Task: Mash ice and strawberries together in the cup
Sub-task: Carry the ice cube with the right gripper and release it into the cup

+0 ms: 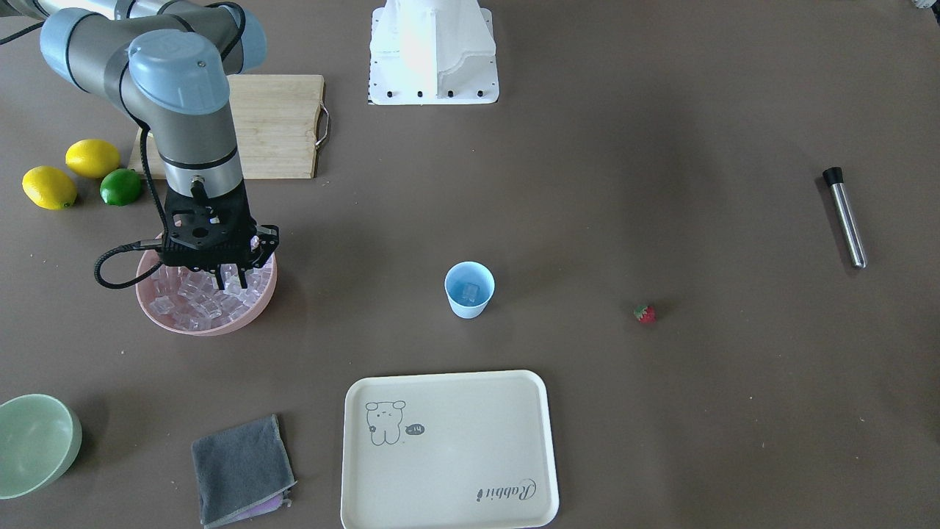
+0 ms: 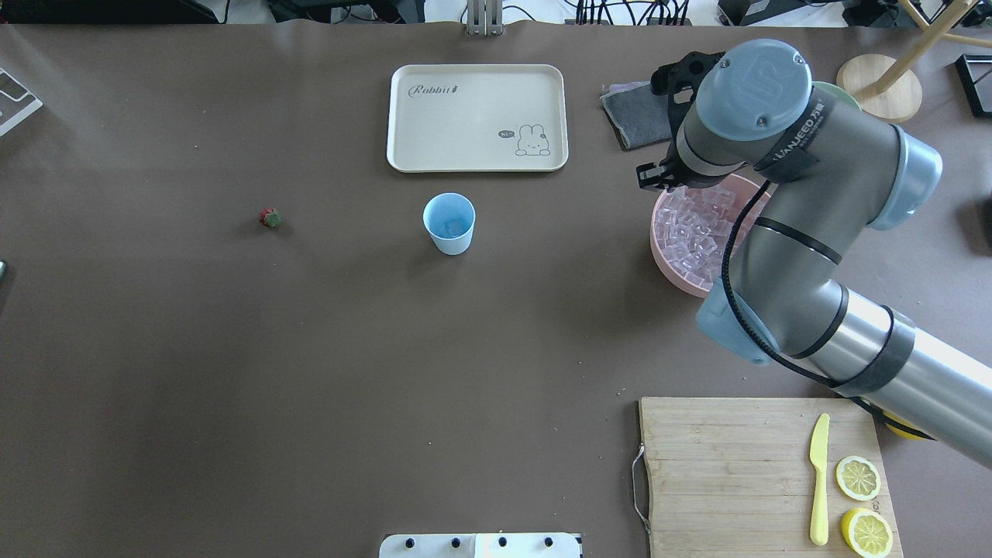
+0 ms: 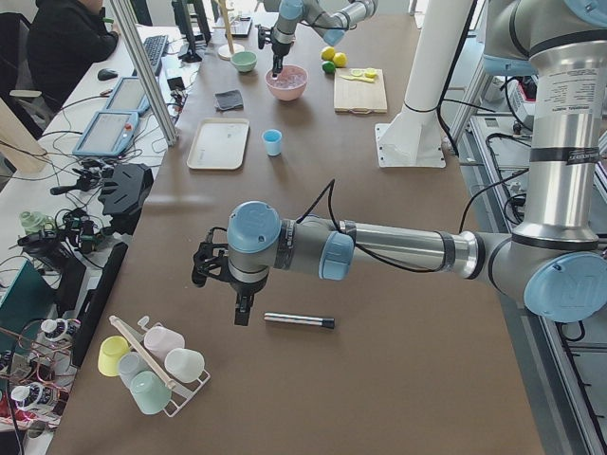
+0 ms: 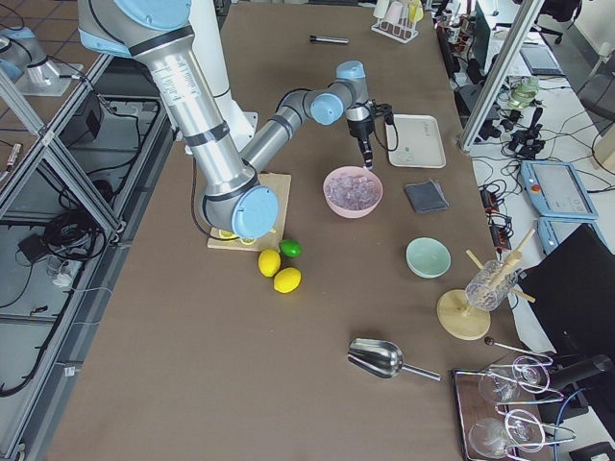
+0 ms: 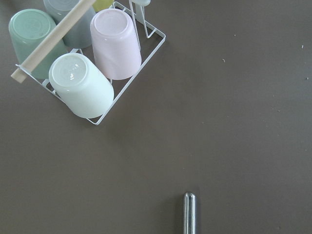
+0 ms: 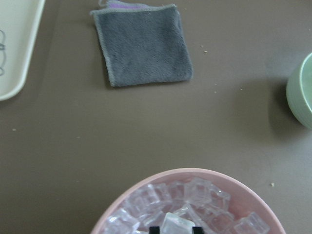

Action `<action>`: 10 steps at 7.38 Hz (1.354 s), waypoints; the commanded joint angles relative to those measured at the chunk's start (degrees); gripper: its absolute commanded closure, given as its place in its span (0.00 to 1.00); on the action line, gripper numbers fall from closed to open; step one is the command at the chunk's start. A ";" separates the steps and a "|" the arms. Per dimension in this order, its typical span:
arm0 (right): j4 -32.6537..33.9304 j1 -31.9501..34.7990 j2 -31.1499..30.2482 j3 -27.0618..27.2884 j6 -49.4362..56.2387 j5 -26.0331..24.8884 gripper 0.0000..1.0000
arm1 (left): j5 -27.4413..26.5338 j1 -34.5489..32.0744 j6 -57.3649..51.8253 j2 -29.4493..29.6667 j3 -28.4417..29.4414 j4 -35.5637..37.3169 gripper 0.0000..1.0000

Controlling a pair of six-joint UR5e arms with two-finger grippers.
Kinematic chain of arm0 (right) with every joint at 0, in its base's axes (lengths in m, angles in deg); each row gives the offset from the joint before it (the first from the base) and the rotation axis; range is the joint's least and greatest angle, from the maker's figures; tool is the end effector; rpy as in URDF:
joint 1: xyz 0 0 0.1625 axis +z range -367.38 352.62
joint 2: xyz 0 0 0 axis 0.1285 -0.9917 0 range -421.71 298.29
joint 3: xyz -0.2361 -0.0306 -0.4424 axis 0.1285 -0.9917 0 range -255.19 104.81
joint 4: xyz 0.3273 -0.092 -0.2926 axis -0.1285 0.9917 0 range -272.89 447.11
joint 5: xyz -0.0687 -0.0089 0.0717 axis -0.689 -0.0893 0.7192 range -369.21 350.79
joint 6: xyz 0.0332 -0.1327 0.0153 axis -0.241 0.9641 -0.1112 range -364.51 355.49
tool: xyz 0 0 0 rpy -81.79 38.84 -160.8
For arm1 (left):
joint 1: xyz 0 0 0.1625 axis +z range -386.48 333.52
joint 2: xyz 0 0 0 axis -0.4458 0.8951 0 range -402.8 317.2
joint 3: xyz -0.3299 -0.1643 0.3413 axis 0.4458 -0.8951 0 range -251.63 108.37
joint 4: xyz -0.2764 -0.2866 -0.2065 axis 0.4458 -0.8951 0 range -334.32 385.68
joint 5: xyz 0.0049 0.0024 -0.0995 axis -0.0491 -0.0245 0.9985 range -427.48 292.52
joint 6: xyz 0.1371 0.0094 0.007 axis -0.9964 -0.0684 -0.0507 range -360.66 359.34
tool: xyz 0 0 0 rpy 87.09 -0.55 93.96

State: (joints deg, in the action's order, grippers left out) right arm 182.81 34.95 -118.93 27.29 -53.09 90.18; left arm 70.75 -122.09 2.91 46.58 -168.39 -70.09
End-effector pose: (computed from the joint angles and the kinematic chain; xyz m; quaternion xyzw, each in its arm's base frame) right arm -0.4700 -0.5781 0.3218 0.1678 -0.3025 -0.0202 0.9380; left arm -0.0831 -0.5312 0.6881 0.1019 0.4047 -0.0303 0.9083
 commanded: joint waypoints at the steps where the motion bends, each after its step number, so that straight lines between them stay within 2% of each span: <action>1: -1.83 -4.42 14.52 -9.26 -9.28 -0.25 0.84 | 0.02 -0.10 0.04 0.00 0.09 -0.03 0.02; 2: -5.58 -6.45 18.59 -14.62 -12.13 -1.39 0.84 | -0.07 -0.10 0.04 0.09 0.17 0.06 0.02; 4: -21.19 -9.01 19.34 -21.24 -17.31 -3.24 0.84 | -0.07 -0.10 0.04 0.27 0.26 0.06 0.02; 8: -22.67 -12.18 18.99 -21.63 -17.87 -4.38 0.74 | -0.16 -0.10 0.04 0.62 0.61 0.06 0.02; 9: -22.58 -12.44 18.90 -21.62 -17.70 -4.47 0.23 | -0.07 -0.10 0.12 0.62 0.35 0.06 0.02; 10: -22.58 -12.27 18.90 -21.45 -17.09 -4.47 0.02 | -0.42 -0.10 0.21 0.97 0.18 0.15 0.02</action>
State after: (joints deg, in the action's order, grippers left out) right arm 160.23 22.71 -99.99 5.63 -70.66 85.78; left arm 70.57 -122.19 3.03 47.29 -168.01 -70.01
